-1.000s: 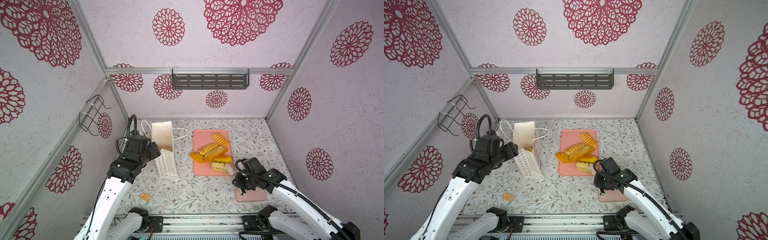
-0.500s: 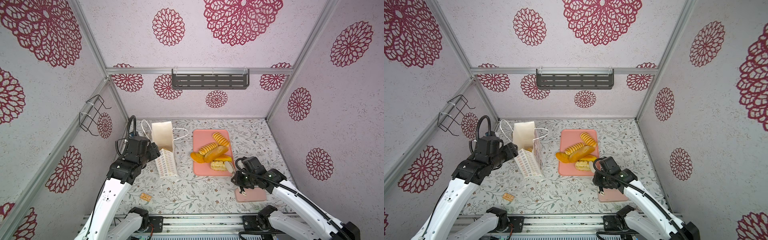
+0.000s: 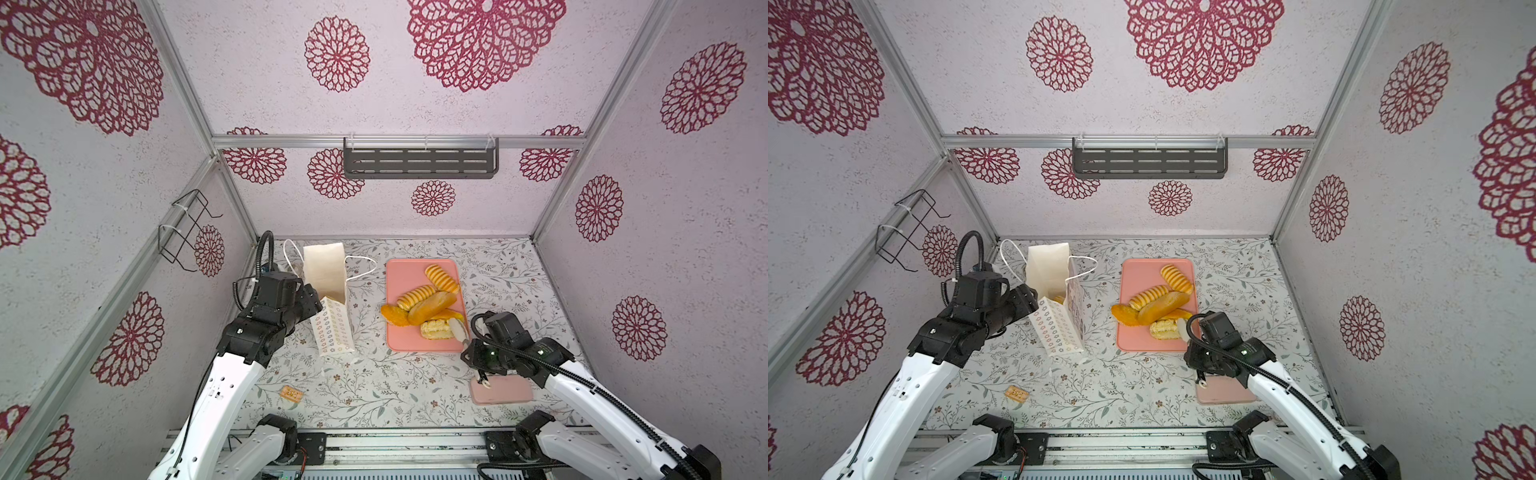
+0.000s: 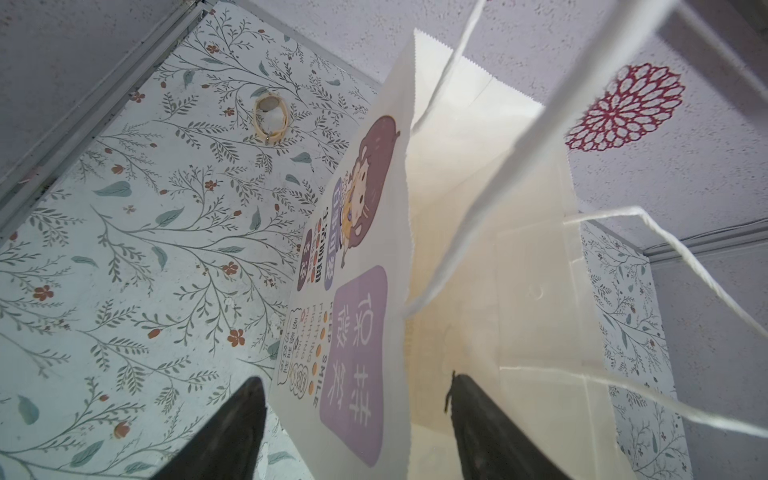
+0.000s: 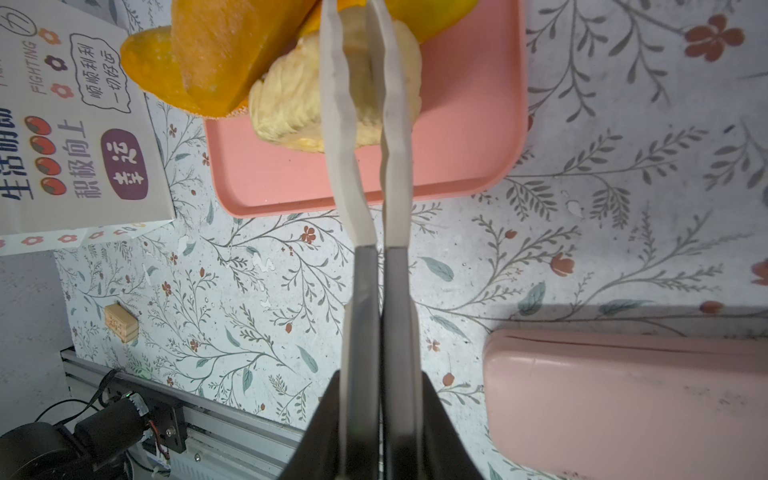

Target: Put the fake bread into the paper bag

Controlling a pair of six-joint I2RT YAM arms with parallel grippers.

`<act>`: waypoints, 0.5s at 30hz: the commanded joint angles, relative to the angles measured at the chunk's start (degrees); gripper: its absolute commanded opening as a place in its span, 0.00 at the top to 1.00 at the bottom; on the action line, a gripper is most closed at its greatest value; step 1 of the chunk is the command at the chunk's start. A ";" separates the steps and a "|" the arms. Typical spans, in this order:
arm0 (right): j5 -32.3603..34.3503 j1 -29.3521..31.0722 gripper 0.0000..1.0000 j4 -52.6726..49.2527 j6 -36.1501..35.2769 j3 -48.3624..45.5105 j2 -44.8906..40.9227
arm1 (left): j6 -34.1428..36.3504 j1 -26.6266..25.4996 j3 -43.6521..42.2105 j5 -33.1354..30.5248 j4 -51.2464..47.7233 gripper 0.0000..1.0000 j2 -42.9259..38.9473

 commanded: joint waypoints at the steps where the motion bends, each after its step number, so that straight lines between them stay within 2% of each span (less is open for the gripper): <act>1: 1.13 -0.41 1.00 2.21 -0.05 3.12 -0.05 | -0.89 -0.12 -0.58 0.12 1.04 0.27 0.32; 15: 0.19 -0.45 1.00 1.86 -1.32 5.85 -0.02 | -0.93 -0.16 -0.16 0.03 1.15 0.26 0.60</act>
